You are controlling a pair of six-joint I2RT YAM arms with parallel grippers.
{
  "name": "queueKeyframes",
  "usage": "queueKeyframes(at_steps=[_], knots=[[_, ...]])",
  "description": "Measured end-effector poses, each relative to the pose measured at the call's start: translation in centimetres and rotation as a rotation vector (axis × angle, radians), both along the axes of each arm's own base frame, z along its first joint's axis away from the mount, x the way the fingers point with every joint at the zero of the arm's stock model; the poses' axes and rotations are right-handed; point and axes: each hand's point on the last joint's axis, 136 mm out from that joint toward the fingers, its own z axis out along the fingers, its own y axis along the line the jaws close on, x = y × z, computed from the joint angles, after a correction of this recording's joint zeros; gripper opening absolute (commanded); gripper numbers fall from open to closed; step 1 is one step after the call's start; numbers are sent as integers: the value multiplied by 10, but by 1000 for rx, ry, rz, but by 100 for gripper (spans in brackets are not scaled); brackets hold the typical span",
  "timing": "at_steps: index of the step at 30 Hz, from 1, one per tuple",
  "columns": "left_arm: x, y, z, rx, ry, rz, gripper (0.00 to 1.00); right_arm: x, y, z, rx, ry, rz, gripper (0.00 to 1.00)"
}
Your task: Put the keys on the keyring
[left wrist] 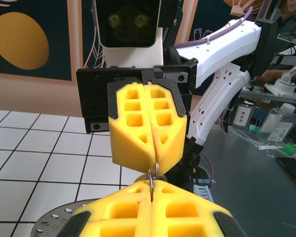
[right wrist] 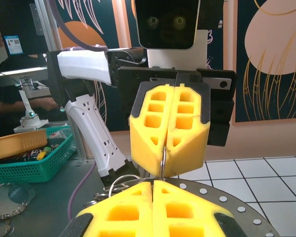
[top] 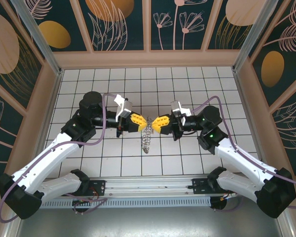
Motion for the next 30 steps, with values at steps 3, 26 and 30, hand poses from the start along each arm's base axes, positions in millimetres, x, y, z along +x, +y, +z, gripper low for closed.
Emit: queueKeyframes(at_steps=[3, 26, 30], knots=[[0, 0, 0, 0, 0, 1, 0, 0, 1, -1, -2, 7, 4, 0], [0, 0, -1, 5, 5, 3, 0, 4, 5, -5, -8, 19, 3, 0], [0, 0, -1, 6, 6, 3, 0, 4, 5, -4, -4, 15, 4, 0]])
